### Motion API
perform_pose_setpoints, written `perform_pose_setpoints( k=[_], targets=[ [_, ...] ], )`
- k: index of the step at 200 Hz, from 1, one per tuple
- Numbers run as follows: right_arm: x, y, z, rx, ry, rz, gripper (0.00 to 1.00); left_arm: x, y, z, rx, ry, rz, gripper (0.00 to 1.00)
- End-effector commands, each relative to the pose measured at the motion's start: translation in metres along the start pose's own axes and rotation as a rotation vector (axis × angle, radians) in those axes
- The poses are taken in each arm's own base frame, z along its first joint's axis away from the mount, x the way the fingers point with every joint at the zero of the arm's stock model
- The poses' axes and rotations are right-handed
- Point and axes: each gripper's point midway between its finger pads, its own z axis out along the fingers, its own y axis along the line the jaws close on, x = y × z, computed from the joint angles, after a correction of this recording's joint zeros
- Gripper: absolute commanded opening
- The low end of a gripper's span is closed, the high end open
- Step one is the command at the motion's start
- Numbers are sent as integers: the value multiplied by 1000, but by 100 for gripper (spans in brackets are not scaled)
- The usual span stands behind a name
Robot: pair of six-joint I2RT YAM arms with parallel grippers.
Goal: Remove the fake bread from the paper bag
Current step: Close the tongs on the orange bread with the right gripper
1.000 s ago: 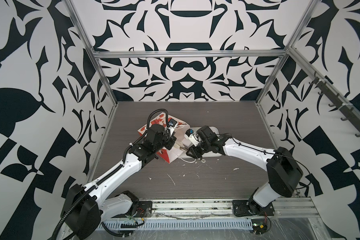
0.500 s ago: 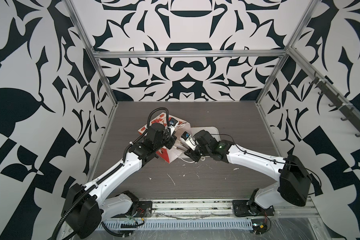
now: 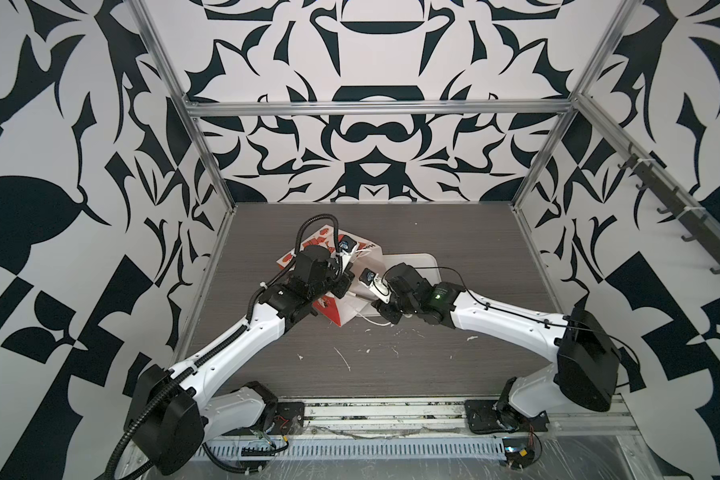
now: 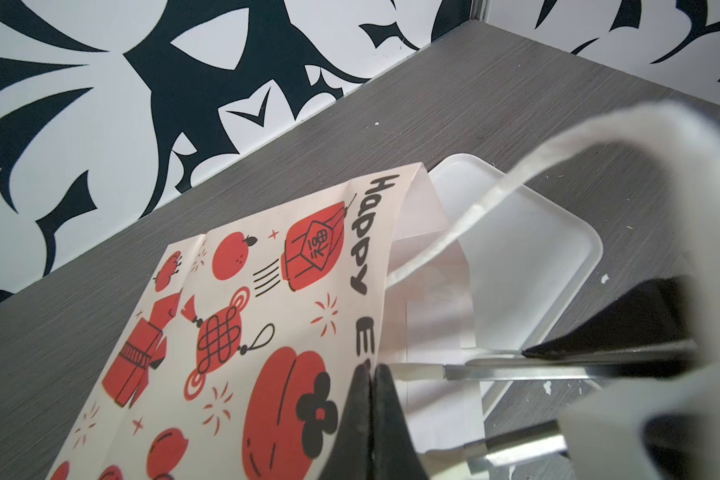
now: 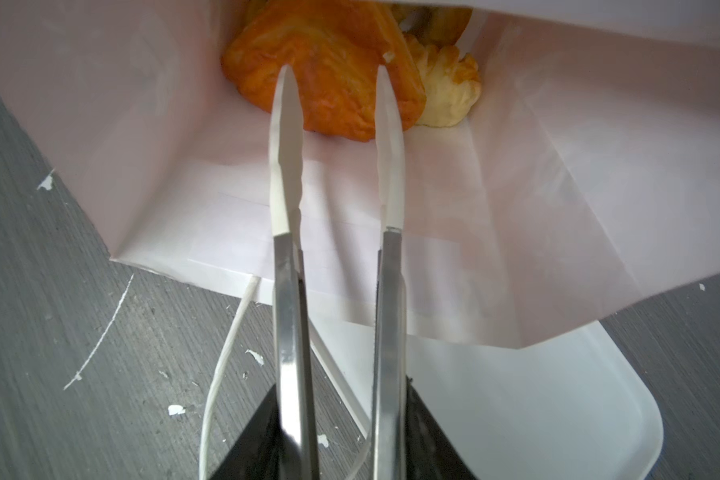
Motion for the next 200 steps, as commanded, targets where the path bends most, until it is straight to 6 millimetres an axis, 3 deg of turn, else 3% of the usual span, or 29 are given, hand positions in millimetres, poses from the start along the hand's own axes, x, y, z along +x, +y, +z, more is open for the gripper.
perform_pose_setpoints(
  k=[1,91,135,200],
  targets=[
    [-25,-4,-6,33,-61,-49,45,-21,-3,-3,29,-45,-2,0],
    [-29,-4,-2,125,-51,-155,45,-23,-6,-2,44,-52,-4,0],
    [-33,-18,-6,229,-43,-172,45,-22,-7,-2,50,-50,-8,0],
    [-35,-12,0,193,-48,-184,45,-22,-8,-3,55,-57,-15,0]
  ],
)
